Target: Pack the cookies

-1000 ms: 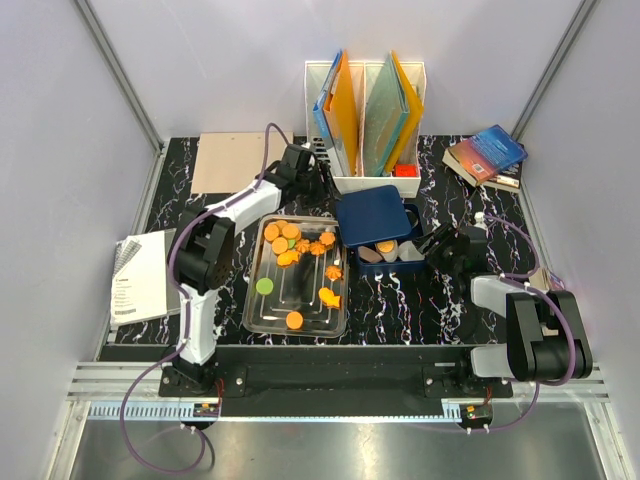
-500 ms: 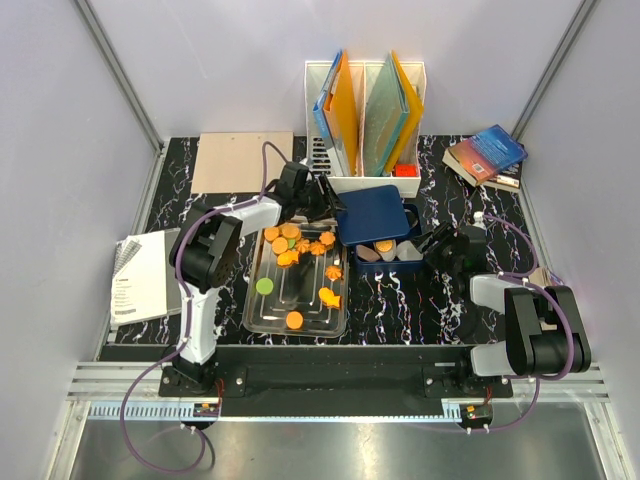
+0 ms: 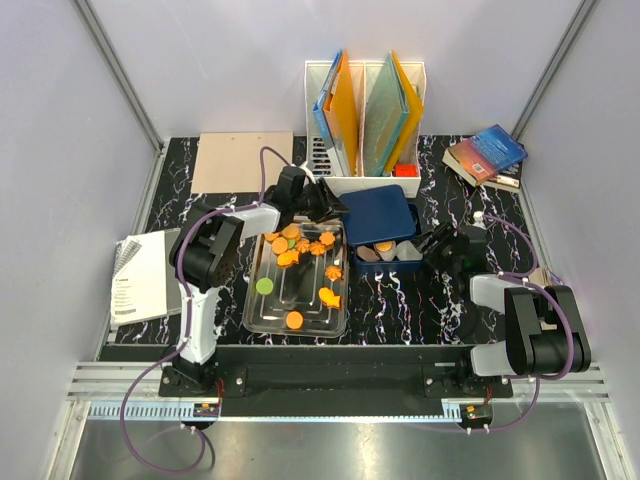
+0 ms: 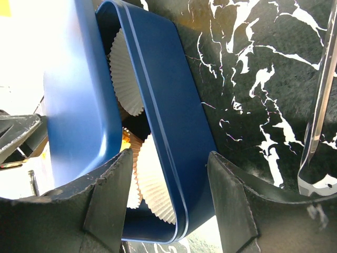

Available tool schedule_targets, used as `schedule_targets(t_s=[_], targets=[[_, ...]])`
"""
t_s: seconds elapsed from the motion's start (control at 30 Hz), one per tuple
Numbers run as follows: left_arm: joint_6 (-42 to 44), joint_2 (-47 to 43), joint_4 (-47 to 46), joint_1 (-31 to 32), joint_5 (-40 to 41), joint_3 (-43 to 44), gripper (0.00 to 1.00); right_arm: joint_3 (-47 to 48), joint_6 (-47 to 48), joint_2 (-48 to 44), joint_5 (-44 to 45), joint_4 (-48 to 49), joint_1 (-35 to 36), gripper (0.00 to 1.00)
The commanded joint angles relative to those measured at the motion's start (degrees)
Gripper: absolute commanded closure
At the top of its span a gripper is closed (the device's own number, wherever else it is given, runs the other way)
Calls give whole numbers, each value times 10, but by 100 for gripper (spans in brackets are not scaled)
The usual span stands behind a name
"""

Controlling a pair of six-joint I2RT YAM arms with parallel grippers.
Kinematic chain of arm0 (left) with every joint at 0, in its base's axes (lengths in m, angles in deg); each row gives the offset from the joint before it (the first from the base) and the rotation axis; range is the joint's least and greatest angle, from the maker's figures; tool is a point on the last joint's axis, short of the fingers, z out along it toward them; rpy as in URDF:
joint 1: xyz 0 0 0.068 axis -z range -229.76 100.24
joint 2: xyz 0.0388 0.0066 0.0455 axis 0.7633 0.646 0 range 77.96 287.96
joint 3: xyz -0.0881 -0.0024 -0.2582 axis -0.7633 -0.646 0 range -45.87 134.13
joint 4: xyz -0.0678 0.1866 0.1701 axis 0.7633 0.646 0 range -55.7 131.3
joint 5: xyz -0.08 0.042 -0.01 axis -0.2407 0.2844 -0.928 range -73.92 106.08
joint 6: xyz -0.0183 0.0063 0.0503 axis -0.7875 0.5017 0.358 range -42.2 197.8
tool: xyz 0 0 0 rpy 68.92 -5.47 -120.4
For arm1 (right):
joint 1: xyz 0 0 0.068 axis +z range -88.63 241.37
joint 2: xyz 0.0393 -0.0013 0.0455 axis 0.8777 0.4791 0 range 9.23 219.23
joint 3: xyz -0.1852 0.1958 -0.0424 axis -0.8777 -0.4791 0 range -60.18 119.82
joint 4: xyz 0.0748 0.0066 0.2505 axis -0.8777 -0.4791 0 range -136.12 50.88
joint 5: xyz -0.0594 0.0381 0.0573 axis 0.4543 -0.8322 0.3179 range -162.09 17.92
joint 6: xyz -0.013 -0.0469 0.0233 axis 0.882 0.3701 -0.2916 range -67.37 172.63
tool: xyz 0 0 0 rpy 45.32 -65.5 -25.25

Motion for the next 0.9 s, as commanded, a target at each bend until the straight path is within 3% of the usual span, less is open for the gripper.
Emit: schedule_targets(t_s=[0.0,0.53,0.67,0.87], targets=[[-4,4,-61,0,-42,-12,61,5,-6,4,-12,31,-3,33],[39,-18,-39,3,-81,-18,70,9,1,-32,-2,-1,-3,32],[44,-26,-28,3,-82,-19,70,12,2,-80,3,-30,-3,25],[45,-27,-25,3,-80,-20,69,24,5,-149,24,-73,-3,7]])
